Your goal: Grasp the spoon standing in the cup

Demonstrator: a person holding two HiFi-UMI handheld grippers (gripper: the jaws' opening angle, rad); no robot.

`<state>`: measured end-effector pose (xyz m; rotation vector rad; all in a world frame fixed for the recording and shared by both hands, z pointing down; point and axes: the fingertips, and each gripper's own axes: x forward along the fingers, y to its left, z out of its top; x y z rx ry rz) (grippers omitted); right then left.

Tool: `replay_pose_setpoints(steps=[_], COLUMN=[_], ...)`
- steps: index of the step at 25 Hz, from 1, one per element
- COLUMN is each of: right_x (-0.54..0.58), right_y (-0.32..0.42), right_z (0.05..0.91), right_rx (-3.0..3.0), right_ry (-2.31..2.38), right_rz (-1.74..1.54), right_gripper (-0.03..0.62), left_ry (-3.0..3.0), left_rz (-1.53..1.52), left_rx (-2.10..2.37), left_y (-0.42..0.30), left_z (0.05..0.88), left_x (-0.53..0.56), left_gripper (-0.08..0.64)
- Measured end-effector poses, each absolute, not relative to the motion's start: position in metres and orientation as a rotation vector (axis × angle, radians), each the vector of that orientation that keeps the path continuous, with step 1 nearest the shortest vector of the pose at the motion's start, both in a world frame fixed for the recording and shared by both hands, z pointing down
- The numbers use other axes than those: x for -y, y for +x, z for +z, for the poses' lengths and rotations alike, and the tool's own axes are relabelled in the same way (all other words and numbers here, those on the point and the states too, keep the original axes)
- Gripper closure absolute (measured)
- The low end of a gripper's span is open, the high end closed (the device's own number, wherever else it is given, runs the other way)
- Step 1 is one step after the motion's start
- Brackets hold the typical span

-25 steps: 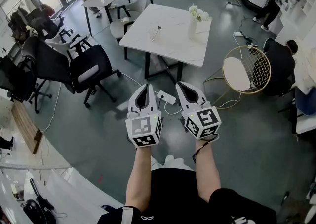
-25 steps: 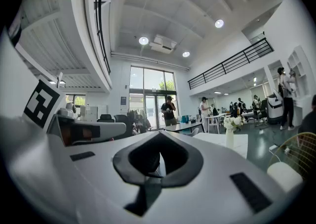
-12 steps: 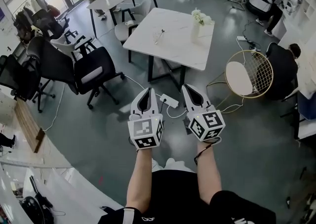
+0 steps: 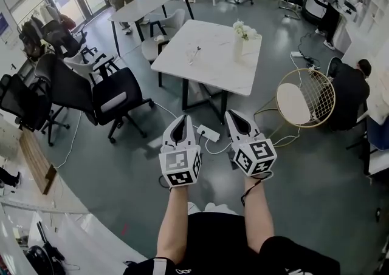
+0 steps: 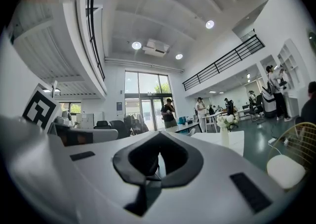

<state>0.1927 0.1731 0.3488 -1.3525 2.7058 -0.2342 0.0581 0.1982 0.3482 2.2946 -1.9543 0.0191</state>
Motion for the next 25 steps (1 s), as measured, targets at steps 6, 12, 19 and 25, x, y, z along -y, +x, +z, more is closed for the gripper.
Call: replay_pose_setpoints(steps=[6,12,19,25], right_x=[-0.162,-0.15,-0.121,-0.072], right_y=[0.193,0.184,0.18,0.162], right_z=[0.346,0.34,0.337,0.352], right_rx=[-2.737,-2.778,-2.763,-2.78], right_ry=[-1.347,-1.323,-1.336,-1.354], right_rz=[-0.202,-0.153,-0.104,-0.102], right_gripper=[0.586,0.586,0.586,0.586], left_ry=[2.312,2.292,2.327,2.328], left_rz=[-0.012,-0.059,-0.084,-0.114], left_rx=[1.958,1.977,1.981,1.956], left_y=[0.061,0.05,0.04,0.023], left_z=[0.341,0.336,0.336,0.347], left_x=[-0.188,-0.174,-0.147,-0.099], left_gripper=[0.545,0.545,0.545,0.545])
